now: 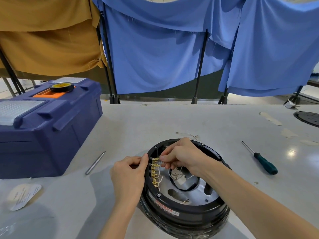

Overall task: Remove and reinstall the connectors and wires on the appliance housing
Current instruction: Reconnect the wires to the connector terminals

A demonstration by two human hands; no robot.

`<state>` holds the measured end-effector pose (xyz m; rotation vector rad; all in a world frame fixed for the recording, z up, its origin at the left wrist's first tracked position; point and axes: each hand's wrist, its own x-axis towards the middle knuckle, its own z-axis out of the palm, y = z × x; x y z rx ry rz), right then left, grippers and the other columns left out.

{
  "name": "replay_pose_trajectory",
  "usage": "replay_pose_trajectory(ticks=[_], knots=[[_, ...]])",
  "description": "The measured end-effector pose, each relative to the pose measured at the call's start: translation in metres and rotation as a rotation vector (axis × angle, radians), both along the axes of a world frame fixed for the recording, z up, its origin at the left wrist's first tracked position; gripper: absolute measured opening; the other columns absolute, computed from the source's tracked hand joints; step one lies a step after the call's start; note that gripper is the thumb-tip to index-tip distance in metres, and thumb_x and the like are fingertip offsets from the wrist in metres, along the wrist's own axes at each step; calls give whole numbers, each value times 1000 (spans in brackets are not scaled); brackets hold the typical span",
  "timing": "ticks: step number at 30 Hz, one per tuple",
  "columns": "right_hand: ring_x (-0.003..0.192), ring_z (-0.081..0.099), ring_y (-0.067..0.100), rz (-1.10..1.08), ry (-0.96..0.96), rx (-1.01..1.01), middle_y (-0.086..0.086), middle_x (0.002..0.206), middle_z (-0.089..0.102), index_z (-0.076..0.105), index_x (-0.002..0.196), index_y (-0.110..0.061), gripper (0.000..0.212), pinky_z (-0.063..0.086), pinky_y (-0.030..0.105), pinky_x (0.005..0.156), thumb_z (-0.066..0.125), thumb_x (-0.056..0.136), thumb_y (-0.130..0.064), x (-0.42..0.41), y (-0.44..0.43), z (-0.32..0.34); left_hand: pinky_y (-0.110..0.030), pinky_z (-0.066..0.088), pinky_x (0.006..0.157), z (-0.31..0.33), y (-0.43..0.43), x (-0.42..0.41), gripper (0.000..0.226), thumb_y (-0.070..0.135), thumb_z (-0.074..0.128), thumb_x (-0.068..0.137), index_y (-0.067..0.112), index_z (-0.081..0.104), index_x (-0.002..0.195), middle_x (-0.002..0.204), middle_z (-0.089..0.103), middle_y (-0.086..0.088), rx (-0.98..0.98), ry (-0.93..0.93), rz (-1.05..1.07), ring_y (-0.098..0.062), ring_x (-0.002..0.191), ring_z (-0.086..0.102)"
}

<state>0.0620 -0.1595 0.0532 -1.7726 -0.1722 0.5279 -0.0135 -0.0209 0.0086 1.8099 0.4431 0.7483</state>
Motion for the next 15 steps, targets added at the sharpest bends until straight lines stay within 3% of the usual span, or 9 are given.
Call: replay_pose_trajectory(ticks=[9,15], knots=[[46,60,18,-9,-35,-44,19,61,66,71,78,9,2,51,21,47,70,78,10,-1,3,1,-28,51,64,1,-1,-1,32,26,75,81,39,64,54,61,67,15,14,-11,1,-4,62,64],[39,58,16,-43,-96,-179,14,49,63,68,66,5,17,45,19,40,62,79,14,0,13,6,-27,50,61,0,0,0,32,25,75,81,36,64,54,62,67,11,22,-12,-13,-5,61,63]])
